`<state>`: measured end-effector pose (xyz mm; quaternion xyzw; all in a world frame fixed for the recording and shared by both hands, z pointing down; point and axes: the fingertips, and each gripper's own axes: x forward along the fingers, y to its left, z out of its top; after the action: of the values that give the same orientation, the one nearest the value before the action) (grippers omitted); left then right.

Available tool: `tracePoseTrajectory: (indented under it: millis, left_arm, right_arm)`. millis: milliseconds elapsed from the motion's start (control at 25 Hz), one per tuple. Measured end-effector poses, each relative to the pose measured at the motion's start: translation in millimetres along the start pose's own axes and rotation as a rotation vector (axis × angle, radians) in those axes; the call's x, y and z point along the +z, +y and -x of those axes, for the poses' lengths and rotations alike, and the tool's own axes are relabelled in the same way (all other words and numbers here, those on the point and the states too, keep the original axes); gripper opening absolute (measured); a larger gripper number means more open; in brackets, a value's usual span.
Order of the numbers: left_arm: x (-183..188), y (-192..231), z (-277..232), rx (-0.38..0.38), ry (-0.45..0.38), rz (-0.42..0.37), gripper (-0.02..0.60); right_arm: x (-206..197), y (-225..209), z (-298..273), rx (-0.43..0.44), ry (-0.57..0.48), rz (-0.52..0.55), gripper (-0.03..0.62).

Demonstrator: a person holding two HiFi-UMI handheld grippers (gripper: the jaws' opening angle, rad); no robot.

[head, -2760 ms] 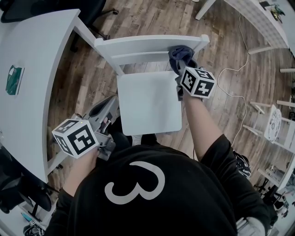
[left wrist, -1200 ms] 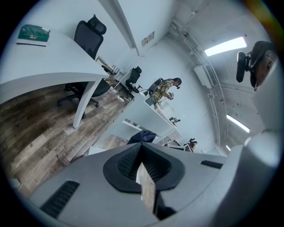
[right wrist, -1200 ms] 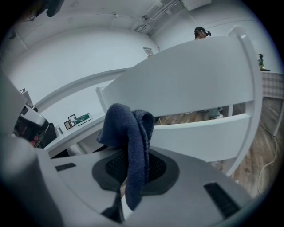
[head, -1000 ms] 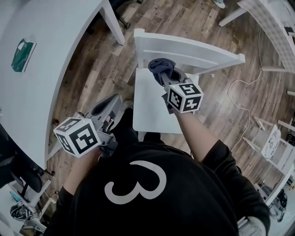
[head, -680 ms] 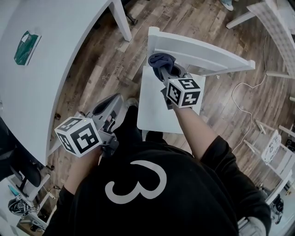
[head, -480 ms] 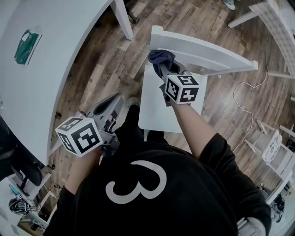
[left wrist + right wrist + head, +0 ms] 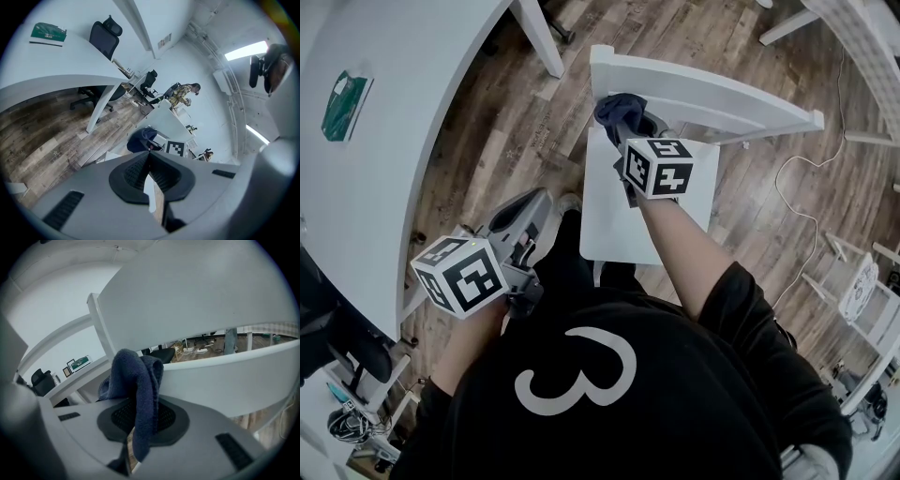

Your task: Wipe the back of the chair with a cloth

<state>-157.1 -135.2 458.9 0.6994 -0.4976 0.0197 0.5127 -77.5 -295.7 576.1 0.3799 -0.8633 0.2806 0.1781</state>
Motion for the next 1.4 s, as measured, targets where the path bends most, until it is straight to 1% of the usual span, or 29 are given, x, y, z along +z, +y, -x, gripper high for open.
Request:
tracePoseTrajectory:
  millis: [320, 680, 880, 1160, 1400]
  left_arm:
    - [-7.4, -12.3, -14.4, -0.015, 0.031, -0.017, 0.014]
    - [-20.9, -31.7, -32.8, -0.039, 0.063, -0.038, 0.014]
    - [-26.9, -45.4, -39.8, -0.055, 0.075, -0.055, 0.014]
    - [-38.7, -68.3, -48.4, -0.077, 0.084, -0.072, 0.014]
    - [-44.1, -81.1, -49.1, -0.075, 0.062, -0.079, 0.014]
  right_arm:
    - [0.6, -10.9, 7.0, -0.022, -0.003, -0.013, 0.051]
    - [1.3, -58.6, 39.2, -0.087, -0.027, -0.021, 0.051]
    - [2.5, -92.2, 63.9, -0.141, -0.043, -0.036, 0.051]
    - [2.7, -153.9, 106.7, -0.239, -0.051, -0.048, 0.051]
    - [1.7, -211.6, 144.1, -0.335, -0.064, -0.107, 0.051]
